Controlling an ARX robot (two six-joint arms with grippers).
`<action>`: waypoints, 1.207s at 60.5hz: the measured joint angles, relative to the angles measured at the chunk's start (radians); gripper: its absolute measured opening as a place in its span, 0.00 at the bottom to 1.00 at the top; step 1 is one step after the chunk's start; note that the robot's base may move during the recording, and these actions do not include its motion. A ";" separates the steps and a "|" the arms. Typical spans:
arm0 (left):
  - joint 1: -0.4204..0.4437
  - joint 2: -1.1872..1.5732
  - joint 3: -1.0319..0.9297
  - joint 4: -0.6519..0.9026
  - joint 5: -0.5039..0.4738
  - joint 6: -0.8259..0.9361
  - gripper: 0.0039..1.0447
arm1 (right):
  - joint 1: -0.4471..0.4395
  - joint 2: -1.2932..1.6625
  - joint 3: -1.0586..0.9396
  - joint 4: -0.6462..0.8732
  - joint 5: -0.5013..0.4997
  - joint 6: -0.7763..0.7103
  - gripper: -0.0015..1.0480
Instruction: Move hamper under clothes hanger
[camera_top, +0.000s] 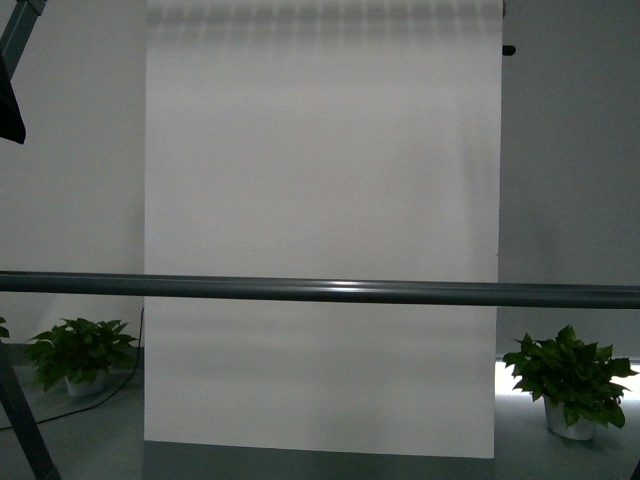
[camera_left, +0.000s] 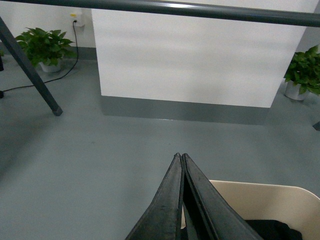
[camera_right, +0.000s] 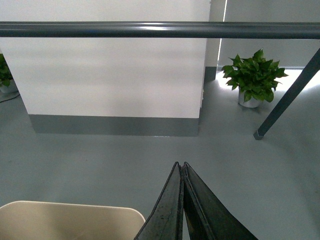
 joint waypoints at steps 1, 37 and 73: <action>0.008 -0.005 -0.004 -0.001 0.013 0.000 0.03 | -0.003 -0.010 -0.010 0.000 -0.004 0.000 0.02; 0.060 -0.301 -0.143 -0.156 0.039 0.004 0.03 | -0.101 -0.327 -0.176 -0.145 -0.099 0.000 0.02; 0.060 -0.512 -0.174 -0.312 0.039 0.006 0.03 | -0.101 -0.561 -0.228 -0.315 -0.099 0.000 0.02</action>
